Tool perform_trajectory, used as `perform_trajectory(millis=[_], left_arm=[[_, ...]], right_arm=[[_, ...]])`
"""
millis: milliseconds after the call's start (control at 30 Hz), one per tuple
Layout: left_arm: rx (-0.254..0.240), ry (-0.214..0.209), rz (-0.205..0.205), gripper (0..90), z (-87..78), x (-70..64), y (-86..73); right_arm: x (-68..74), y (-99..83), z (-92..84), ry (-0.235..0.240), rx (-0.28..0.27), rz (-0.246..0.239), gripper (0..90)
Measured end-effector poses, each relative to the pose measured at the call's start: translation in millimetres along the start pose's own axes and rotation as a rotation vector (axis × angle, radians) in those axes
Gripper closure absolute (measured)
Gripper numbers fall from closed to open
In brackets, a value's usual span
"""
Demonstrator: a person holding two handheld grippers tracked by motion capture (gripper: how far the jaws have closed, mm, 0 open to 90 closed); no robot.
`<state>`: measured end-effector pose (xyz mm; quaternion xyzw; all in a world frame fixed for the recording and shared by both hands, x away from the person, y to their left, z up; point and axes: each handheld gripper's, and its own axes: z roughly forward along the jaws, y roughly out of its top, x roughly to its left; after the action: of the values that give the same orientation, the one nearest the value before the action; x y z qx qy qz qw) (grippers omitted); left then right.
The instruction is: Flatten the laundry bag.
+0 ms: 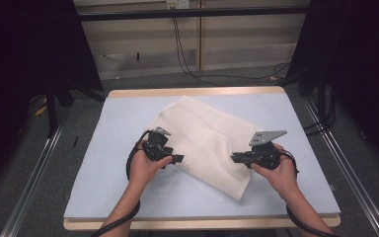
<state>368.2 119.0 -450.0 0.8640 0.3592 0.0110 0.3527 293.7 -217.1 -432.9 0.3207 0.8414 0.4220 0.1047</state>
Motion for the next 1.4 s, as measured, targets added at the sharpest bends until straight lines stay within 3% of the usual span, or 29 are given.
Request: perform_trajectory(millis=[167, 400, 467, 633, 667, 700, 867, 967, 1067, 1100, 1200, 1267, 1300, 1333, 1400], left_arm=[[-0.002, -0.019, 0.029, 33.3, 3.5, -7.1, 5.5], [-0.018, -0.055, 0.059, 24.8, 13.8, -20.1, 12.5], [-0.017, -0.047, 0.070, 21.5, 16.5, -22.9, 15.8], [-0.004, -0.043, 0.082, 22.2, 23.0, -28.7, 24.6], [0.014, -0.049, 0.102, 22.6, 28.7, -31.1, 28.9], [0.013, -0.050, 0.094, 23.3, 32.6, -32.8, 30.5], [0.032, -0.043, 0.102, 25.8, 44.7, -30.6, 34.7], [-0.036, -0.038, 0.062, 27.1, 51.9, -27.6, 40.7], [-0.015, -0.040, 0.070, 26.8, 57.0, -27.3, 44.8], [0.028, -0.051, 0.091, 26.5, 63.1, -28.1, 47.4], [0.054, -0.058, 0.119, 29.5, 69.3, -30.4, 48.3], [0.086, -0.023, 0.179, 31.6, 72.7, -34.3, 49.5], [0.103, -0.008, 0.195, 37.1, 73.5, -37.4, 50.5], [0.128, -0.022, 0.253, 45.8, 75.1, -40.4, 51.8], [0.128, -0.015, 0.251, 50.1, 75.5, -41.1, 52.1]], right_arm=[[11.4, -3.9, 11.5, 0.016, 0.013, -0.040, 86.1], [16.1, -5.6, 20.7, 0.024, 0.024, -0.039, 85.9], [15.5, -6.0, 22.5, 0.028, 0.032, -0.037, 85.8], [13.7, -6.6, 24.1, 0.026, 0.041, -0.033, 85.5], [12.8, -7.0, 25.4, 0.022, 0.047, -0.026, 85.4], [11.9, -7.4, 26.1, 0.026, 0.051, -0.021, 85.4], [6.3, -11.1, 28.2, 0.025, 0.063, 0.000, 85.1], [4.3, -13.9, 28.9, 0.029, 0.064, 0.009, 85.1], [2.9, -15.0, 29.0, 0.030, 0.067, 0.020, 84.9], [2.4, -14.9, 29.2, 0.029, 0.067, 0.020, 84.9], [2.1, -14.5, 29.5, 0.025, 0.070, 0.015, 84.6], [1.9, -14.6, 29.7, 0.026, 0.071, 0.017, 84.4], [1.0, -15.1, 29.5, 0.028, 0.074, 0.032, 83.4], [-0.4, -15.0, 28.9, 0.025, 0.078, 0.032, 82.4], [-1.9, -14.7, 27.8, 0.009, 0.082, 0.035, 80.3]])
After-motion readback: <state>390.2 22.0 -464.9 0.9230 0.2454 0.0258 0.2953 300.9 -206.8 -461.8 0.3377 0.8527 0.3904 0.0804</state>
